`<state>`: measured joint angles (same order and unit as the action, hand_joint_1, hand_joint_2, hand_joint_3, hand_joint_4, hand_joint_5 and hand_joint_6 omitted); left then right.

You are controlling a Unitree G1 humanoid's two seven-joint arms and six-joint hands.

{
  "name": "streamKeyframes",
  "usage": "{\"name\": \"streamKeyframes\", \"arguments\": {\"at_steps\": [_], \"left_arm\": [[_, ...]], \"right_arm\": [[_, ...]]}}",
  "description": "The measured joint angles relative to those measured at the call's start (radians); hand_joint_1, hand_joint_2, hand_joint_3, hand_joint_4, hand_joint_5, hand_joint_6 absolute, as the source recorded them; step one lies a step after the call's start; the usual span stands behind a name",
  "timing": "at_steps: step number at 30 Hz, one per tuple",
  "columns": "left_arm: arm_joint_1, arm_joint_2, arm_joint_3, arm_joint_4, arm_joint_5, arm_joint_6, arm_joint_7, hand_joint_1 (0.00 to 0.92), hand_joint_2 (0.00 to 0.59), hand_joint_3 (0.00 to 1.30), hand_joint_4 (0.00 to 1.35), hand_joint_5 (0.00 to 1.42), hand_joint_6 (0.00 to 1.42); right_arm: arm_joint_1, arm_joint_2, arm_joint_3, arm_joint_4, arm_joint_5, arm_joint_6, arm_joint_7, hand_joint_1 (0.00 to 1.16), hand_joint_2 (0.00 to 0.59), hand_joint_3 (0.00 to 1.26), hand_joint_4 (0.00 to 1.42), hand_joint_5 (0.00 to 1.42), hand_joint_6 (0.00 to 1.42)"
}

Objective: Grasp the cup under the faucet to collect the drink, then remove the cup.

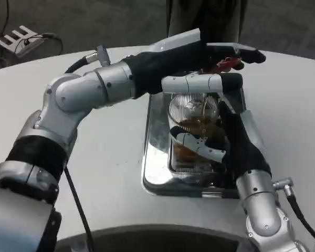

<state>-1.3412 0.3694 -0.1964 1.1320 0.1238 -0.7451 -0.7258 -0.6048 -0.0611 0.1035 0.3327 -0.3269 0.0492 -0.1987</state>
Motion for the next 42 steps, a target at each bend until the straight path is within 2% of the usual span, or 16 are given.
{"name": "streamKeyframes", "arguments": {"at_steps": [5,14,22,26,30,42], "left_arm": [[-0.001,0.000,0.000,0.004,0.000,-0.001,0.000,0.000,0.000,0.20,0.12,0.15,0.12],[-0.002,0.002,0.004,0.010,-0.001,-0.006,0.000,0.000,0.000,0.20,0.14,0.16,0.13],[0.000,0.002,0.034,0.015,-0.012,-0.006,-0.014,0.000,0.000,0.17,0.16,0.20,0.14],[0.009,-0.001,0.078,0.019,-0.047,0.009,-0.019,0.000,0.000,0.17,0.17,0.23,0.15],[0.019,-0.004,0.112,0.019,-0.073,0.017,-0.024,0.000,0.000,0.18,0.18,0.25,0.17],[0.037,-0.010,0.188,0.005,-0.129,0.025,-0.057,0.000,0.000,0.20,0.21,0.30,0.21]], "right_arm": [[-0.007,0.018,0.006,0.015,-0.011,0.000,-0.032,0.76,0.228,0.18,0.25,0.34,0.33],[-0.008,0.078,0.018,0.028,-0.045,0.020,-0.147,0.80,0.236,0.30,0.36,0.46,0.42],[-0.019,0.104,0.027,0.053,-0.066,0.022,-0.213,0.82,0.255,0.39,0.47,0.56,0.50],[-0.020,0.130,0.032,0.061,-0.085,0.022,-0.277,0.83,0.266,0.42,0.51,0.60,0.54],[-0.024,0.135,0.032,0.068,-0.092,0.022,-0.316,0.83,0.266,0.45,0.54,0.63,0.56],[-0.011,0.137,0.032,0.057,-0.099,0.022,-0.348,0.84,0.256,0.52,0.62,0.76,0.74]]}}
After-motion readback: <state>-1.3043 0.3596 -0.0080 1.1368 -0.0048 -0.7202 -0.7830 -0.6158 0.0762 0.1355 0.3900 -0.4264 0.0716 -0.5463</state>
